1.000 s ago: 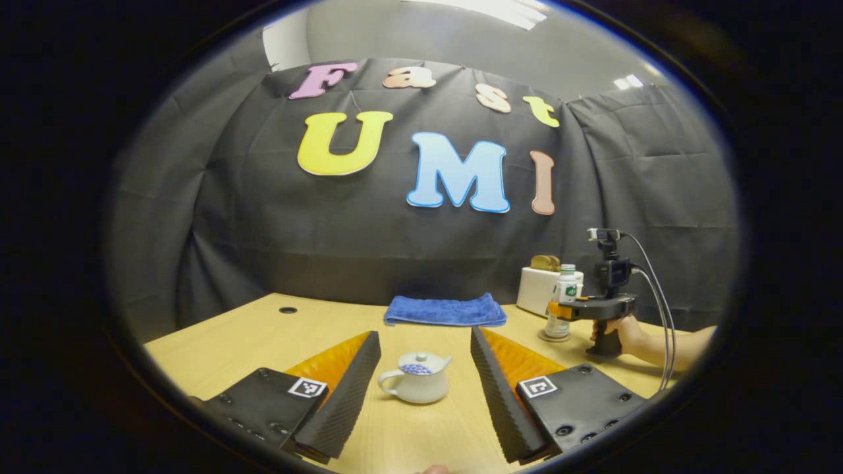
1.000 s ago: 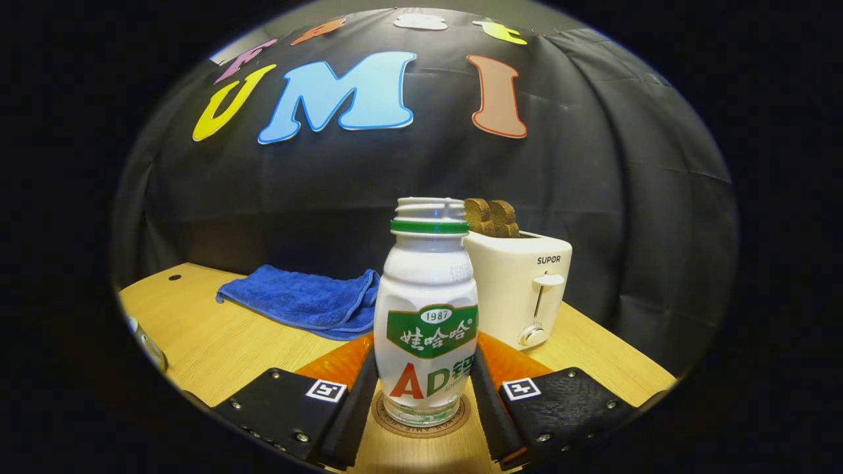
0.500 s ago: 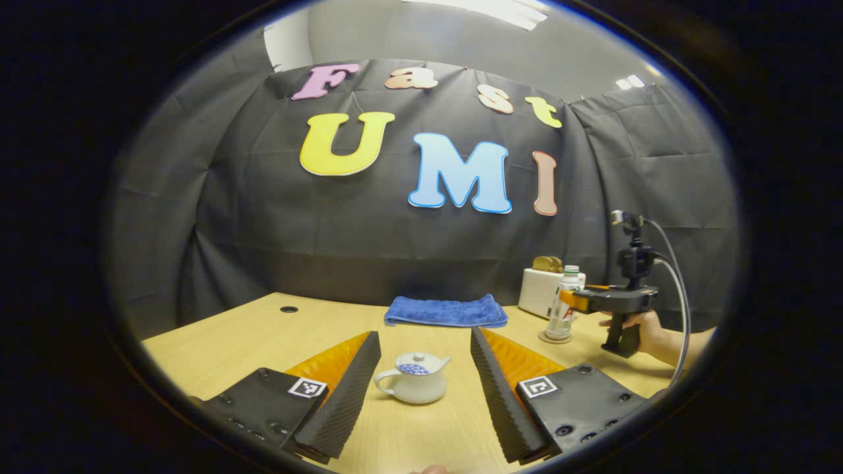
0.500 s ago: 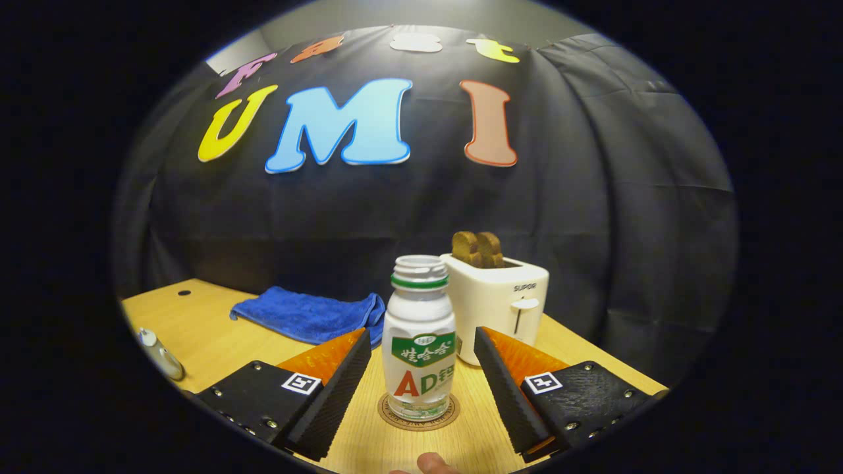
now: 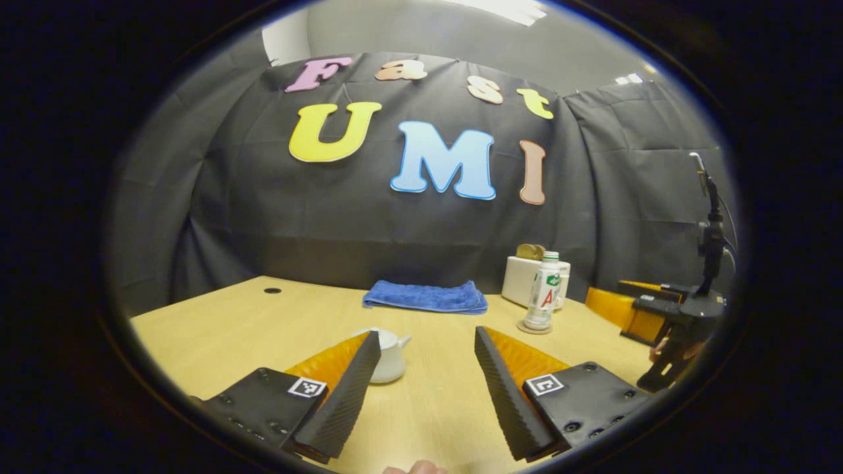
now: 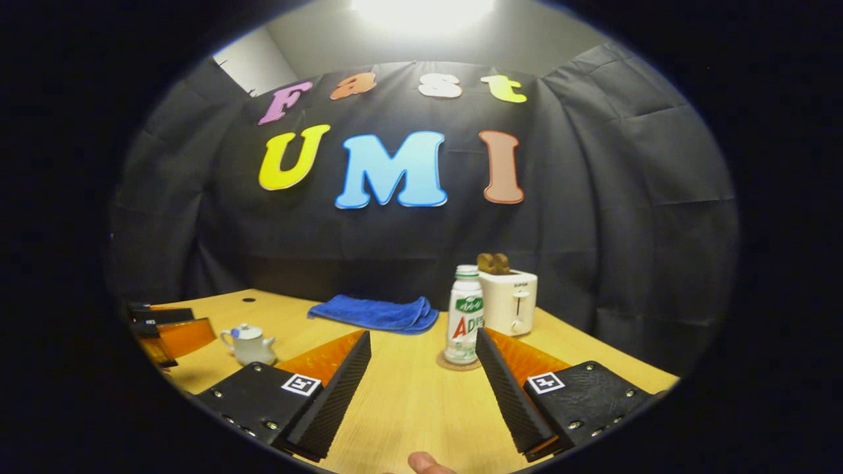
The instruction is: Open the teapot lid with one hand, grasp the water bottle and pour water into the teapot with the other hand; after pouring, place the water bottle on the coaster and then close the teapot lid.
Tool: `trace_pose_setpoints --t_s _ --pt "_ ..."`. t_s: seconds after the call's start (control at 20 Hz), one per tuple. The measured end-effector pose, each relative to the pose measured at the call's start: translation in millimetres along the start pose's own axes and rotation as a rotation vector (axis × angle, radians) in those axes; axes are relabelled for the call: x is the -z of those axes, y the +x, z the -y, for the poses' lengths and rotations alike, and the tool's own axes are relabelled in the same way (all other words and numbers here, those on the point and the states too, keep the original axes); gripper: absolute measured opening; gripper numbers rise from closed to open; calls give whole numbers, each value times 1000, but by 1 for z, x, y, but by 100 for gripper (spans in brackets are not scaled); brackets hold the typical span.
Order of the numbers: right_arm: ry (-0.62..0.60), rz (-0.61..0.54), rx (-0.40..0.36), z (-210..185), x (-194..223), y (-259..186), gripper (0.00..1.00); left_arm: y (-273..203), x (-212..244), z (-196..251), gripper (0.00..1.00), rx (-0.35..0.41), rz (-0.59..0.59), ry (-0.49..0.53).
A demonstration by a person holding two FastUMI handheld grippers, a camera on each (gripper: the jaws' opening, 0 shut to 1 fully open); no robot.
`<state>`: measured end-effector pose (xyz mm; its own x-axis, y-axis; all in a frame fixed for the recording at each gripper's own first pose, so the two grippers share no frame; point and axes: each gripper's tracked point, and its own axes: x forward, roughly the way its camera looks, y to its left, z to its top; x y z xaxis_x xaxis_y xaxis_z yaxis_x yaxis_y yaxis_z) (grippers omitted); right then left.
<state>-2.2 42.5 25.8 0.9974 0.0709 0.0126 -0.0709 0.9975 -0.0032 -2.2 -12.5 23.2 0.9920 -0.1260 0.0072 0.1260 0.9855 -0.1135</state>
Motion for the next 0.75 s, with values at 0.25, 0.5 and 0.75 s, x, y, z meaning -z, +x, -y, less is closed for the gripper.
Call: trace_pose_setpoints --t_s 0.25,0.5,0.75 --pt "-7 -36 37 -29 33 -12 98 -3 27 19 99 -40 -22 85" --pt "-4 -20 75 -37 34 -16 98 -7 25 17 100 -83 4 120" --pt "2 -18 70 -39 29 -23 95 -9 22 14 100 -122 1 118"
